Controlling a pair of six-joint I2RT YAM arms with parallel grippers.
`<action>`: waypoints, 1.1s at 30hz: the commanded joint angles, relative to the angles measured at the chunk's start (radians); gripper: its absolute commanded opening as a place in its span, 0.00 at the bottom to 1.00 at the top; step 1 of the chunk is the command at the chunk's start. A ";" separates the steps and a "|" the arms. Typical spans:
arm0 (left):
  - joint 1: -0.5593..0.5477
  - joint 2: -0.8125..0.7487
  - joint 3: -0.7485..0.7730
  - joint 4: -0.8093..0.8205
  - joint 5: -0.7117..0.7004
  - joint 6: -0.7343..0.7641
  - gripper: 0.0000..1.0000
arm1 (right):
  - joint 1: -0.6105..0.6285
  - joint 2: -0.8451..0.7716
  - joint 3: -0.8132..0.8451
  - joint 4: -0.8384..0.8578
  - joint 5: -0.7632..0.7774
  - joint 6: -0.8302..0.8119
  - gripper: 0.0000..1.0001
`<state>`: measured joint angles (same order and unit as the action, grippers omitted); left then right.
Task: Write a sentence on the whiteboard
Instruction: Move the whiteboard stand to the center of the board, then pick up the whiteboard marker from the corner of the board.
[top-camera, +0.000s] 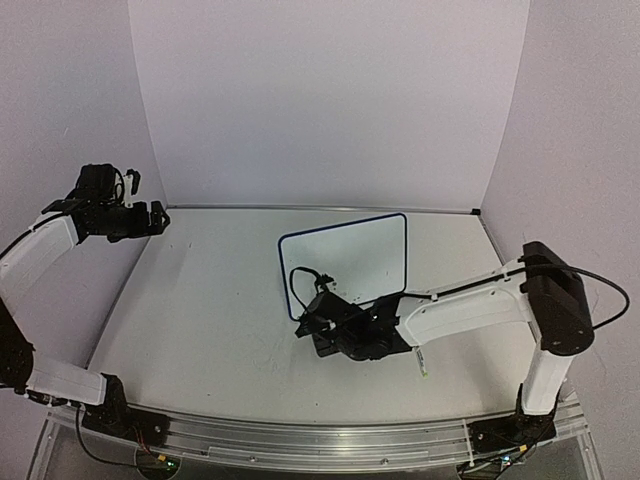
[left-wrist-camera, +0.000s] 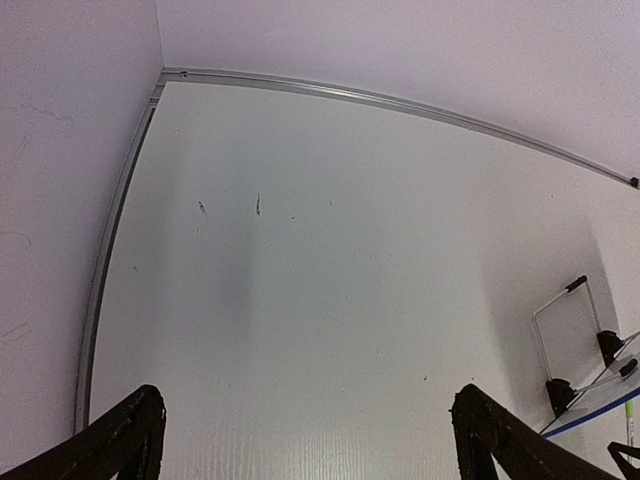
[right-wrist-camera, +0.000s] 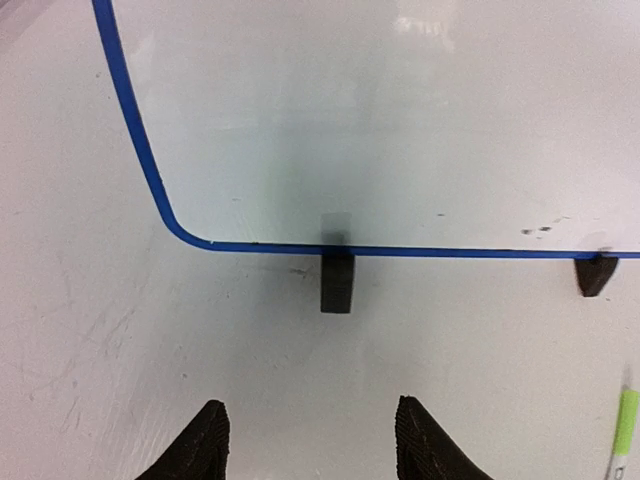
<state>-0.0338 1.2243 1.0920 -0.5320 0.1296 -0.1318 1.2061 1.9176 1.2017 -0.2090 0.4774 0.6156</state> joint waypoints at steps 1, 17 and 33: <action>0.002 -0.026 0.005 0.024 0.025 -0.013 1.00 | -0.006 -0.191 -0.072 -0.138 0.049 0.047 0.54; 0.001 -0.029 -0.009 0.044 0.084 -0.019 0.99 | -0.423 -0.444 -0.275 -0.490 -0.398 0.003 0.50; 0.002 -0.020 -0.011 0.049 0.113 -0.023 0.99 | -0.468 -0.288 -0.275 -0.485 -0.494 -0.077 0.35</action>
<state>-0.0338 1.2242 1.0840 -0.5144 0.2210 -0.1496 0.7357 1.5940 0.8979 -0.6819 -0.0209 0.5704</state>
